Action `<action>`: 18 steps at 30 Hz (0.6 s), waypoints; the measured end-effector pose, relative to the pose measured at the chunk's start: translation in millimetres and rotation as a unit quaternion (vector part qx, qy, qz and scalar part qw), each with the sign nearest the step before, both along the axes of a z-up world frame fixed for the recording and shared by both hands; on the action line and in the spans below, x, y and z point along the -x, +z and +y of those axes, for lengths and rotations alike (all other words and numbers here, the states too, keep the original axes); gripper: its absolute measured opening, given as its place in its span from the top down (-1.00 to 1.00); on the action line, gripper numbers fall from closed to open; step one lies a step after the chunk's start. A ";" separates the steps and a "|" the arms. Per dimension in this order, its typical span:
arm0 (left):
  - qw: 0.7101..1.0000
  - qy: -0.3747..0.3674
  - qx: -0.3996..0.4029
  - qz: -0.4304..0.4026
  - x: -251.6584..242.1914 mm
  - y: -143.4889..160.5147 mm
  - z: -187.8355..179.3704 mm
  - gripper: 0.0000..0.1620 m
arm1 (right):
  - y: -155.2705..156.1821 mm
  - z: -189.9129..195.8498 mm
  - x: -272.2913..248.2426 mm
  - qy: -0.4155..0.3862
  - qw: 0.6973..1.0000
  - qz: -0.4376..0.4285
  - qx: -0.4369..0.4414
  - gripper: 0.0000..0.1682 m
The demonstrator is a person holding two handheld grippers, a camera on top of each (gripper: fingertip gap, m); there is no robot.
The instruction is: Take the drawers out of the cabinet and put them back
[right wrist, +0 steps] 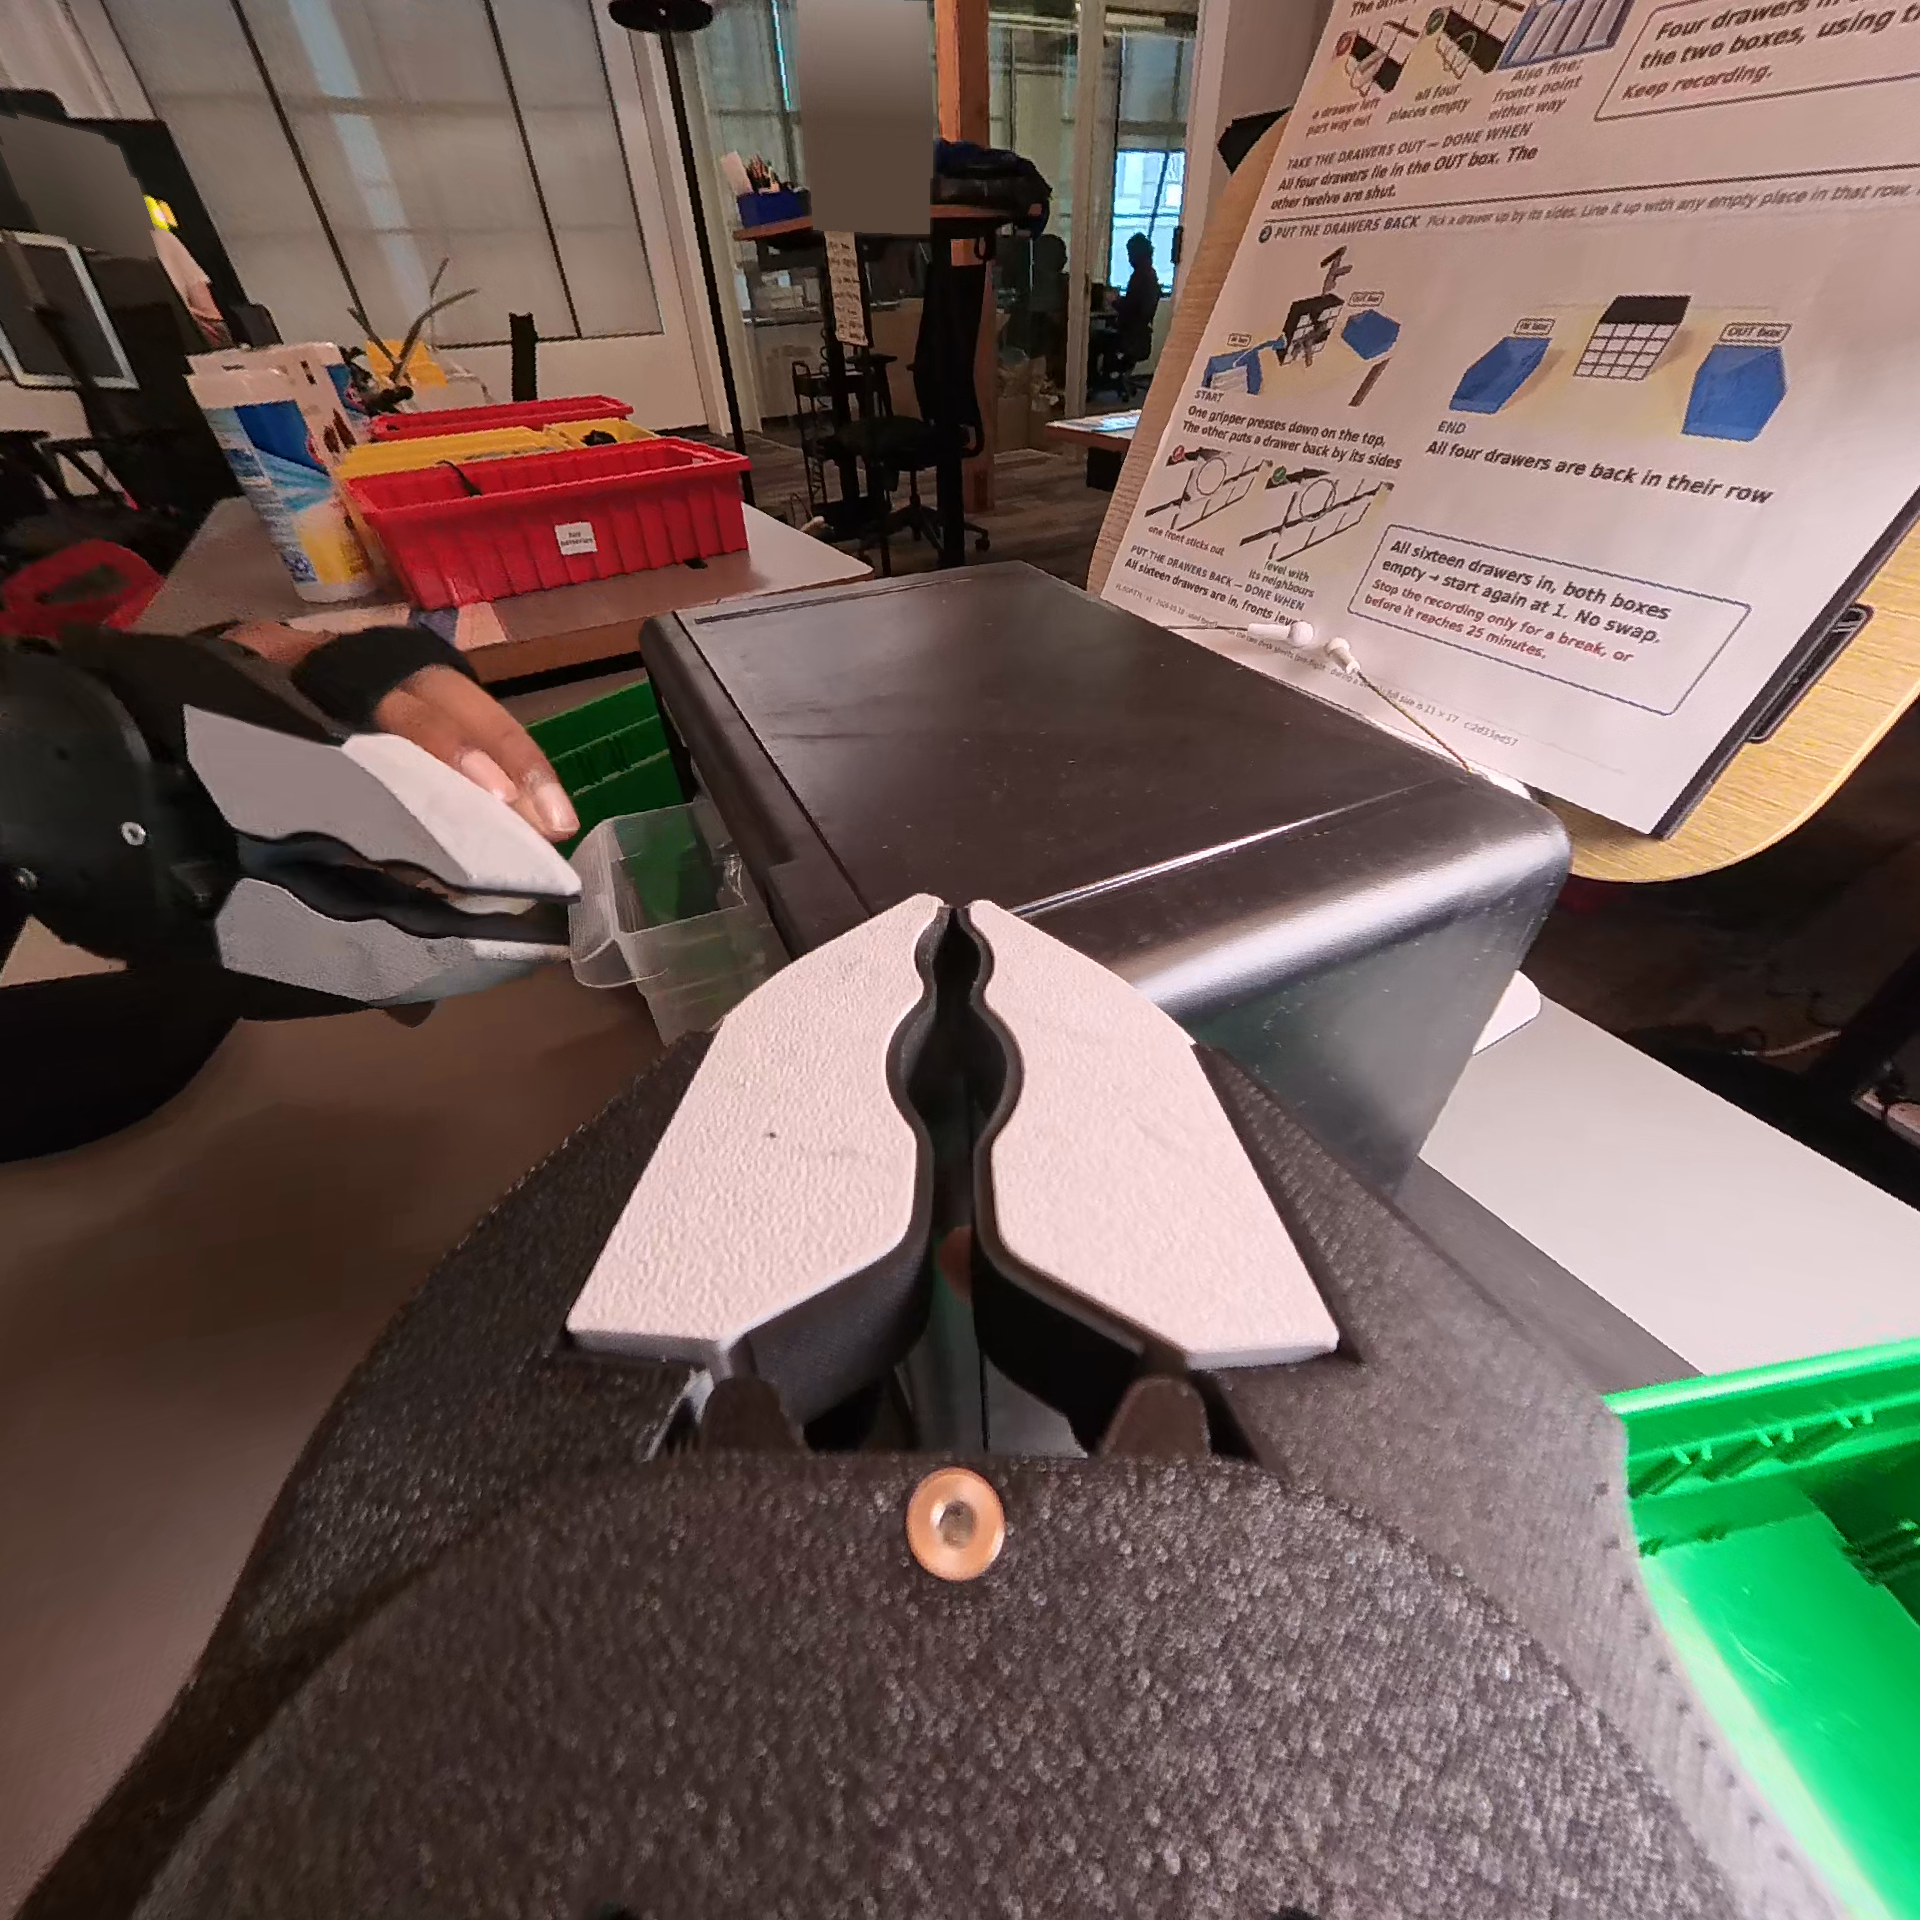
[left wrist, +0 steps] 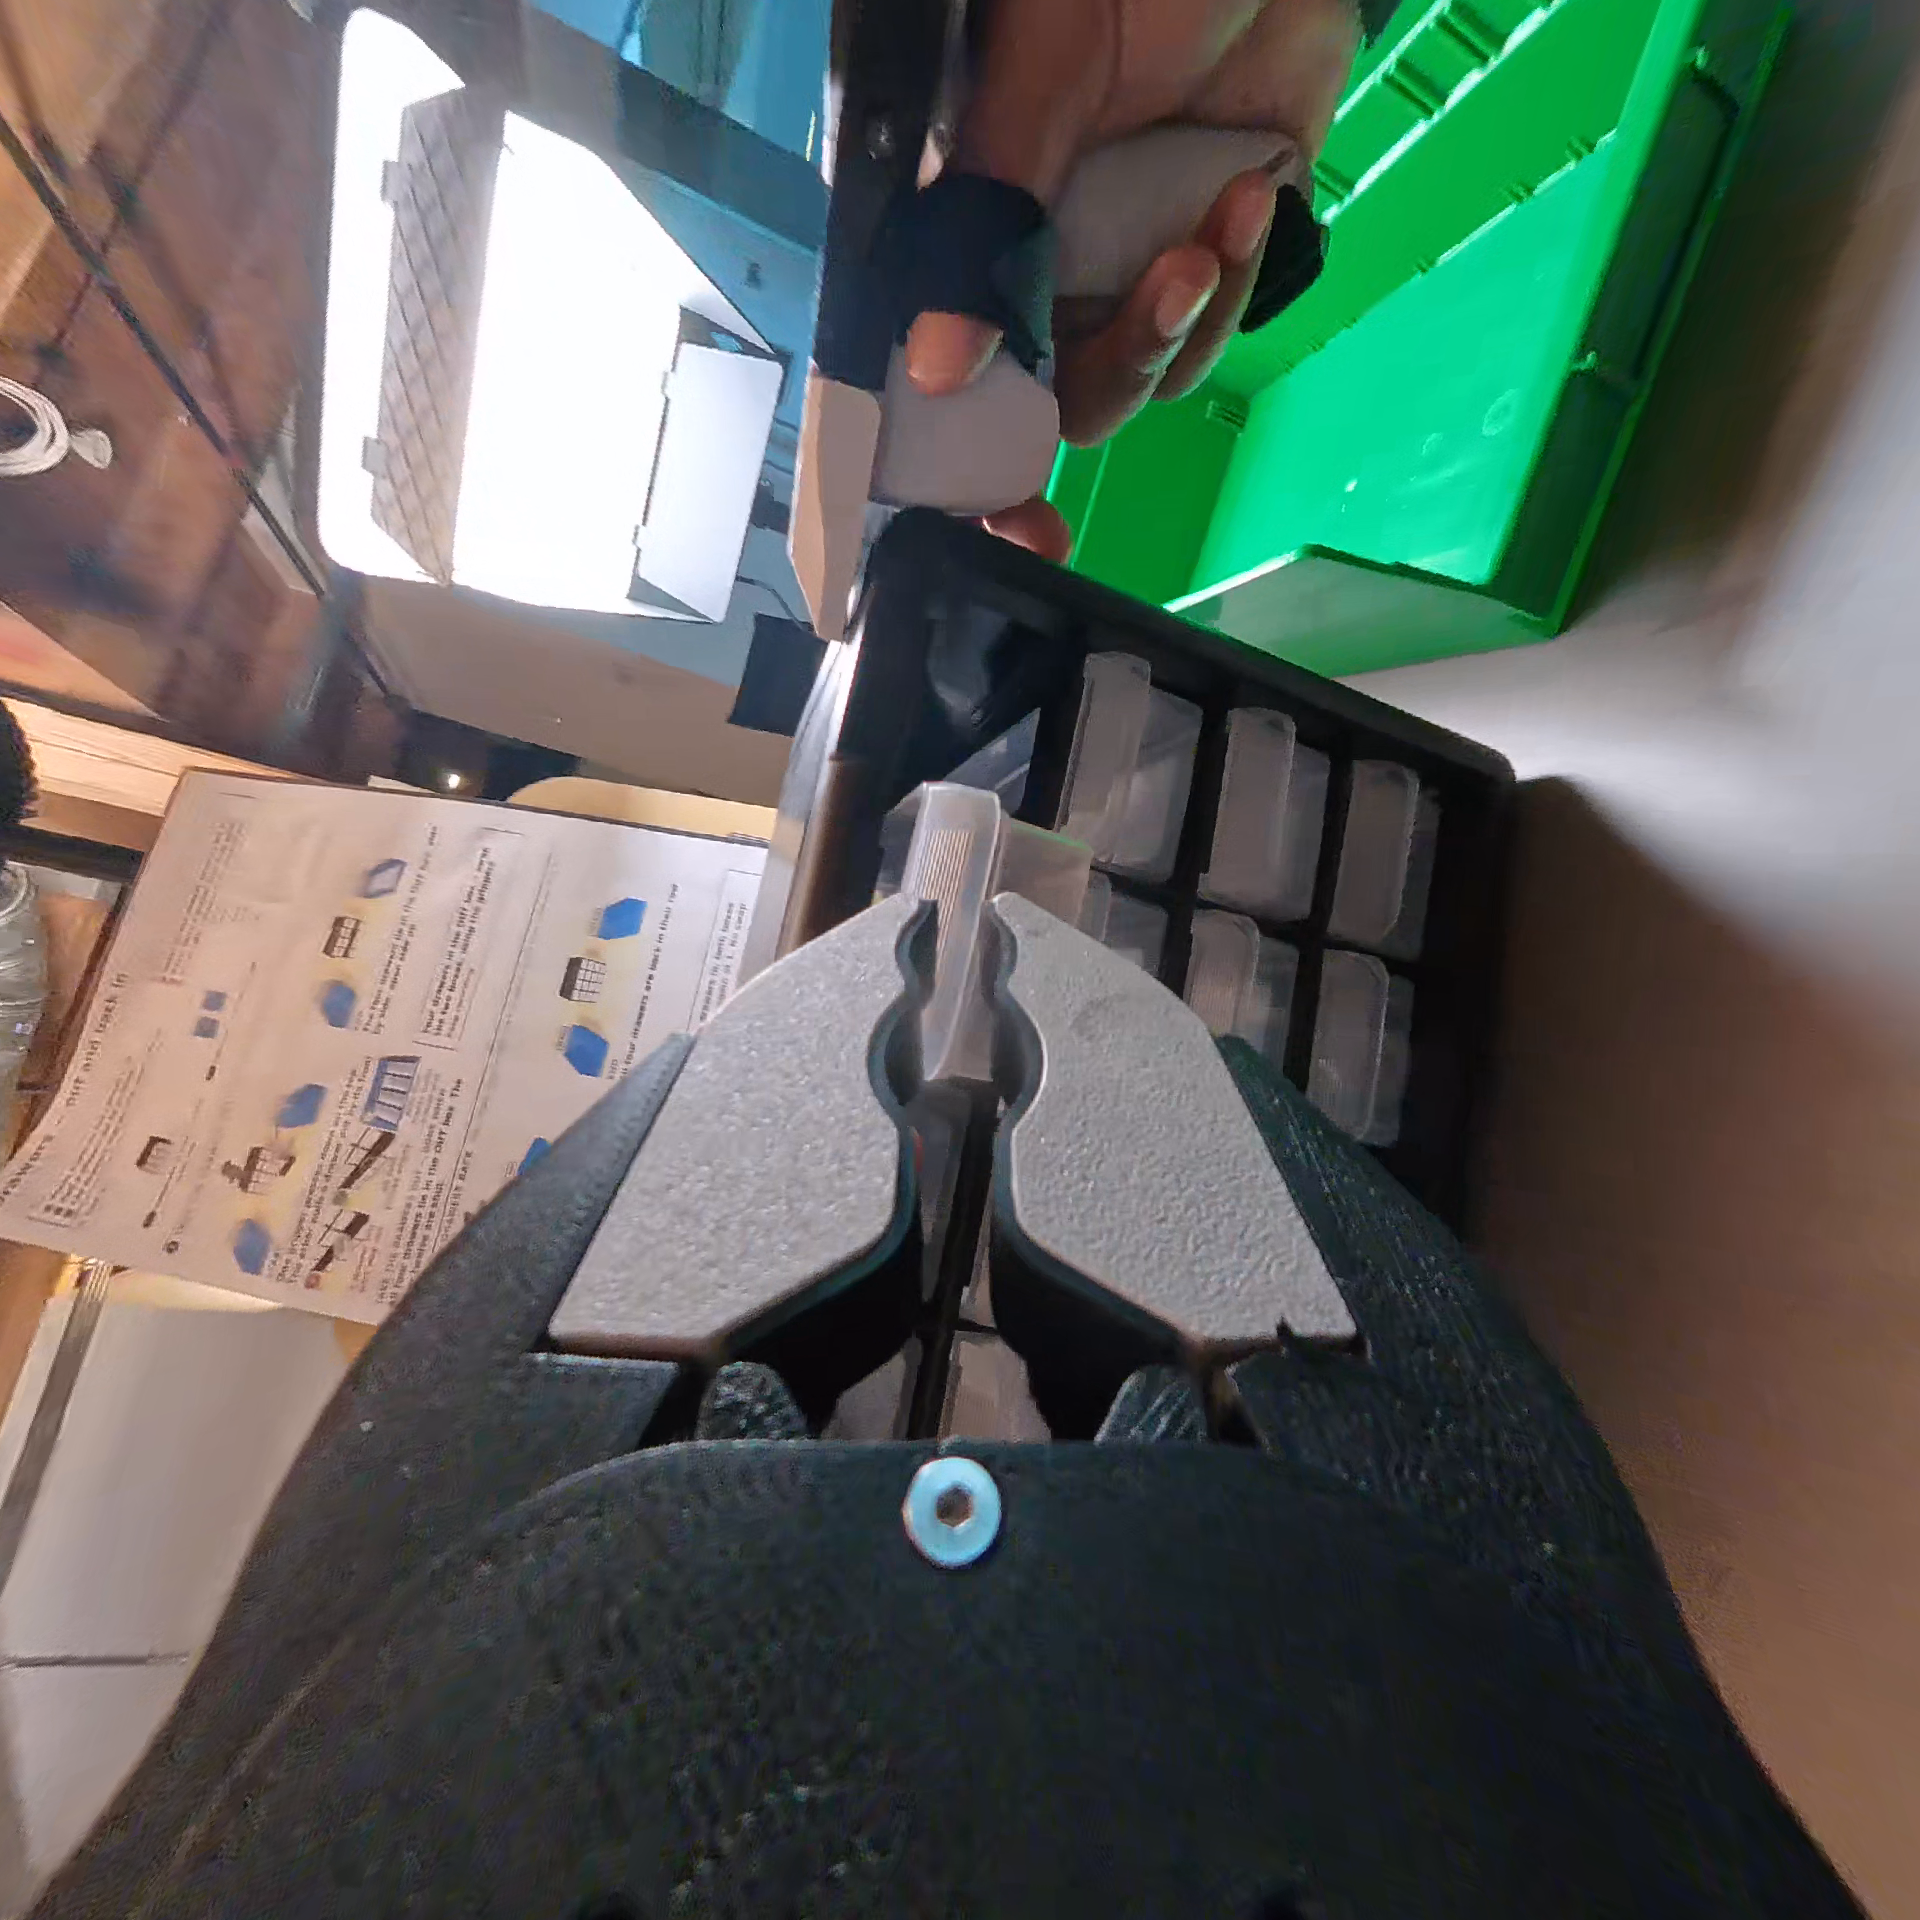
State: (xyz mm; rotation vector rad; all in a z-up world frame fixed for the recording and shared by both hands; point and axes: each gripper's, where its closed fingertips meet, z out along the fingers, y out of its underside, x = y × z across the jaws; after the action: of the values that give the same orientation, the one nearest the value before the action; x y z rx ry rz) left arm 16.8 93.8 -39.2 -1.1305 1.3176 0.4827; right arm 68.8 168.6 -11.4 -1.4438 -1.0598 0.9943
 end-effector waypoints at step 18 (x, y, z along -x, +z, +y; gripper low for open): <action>0.988 0.137 -0.077 0.008 4.6 -6.5 46.6 0.91 | 0.0 2.9 -1.5 -0.008 1.000 0.001 0.000 1.00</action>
State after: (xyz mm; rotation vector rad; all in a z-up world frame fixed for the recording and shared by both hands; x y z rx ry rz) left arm 12.2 140.4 -45.7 -1.1854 1.1218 0.7829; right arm 70.3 171.5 -11.4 -1.4487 -1.0446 0.9846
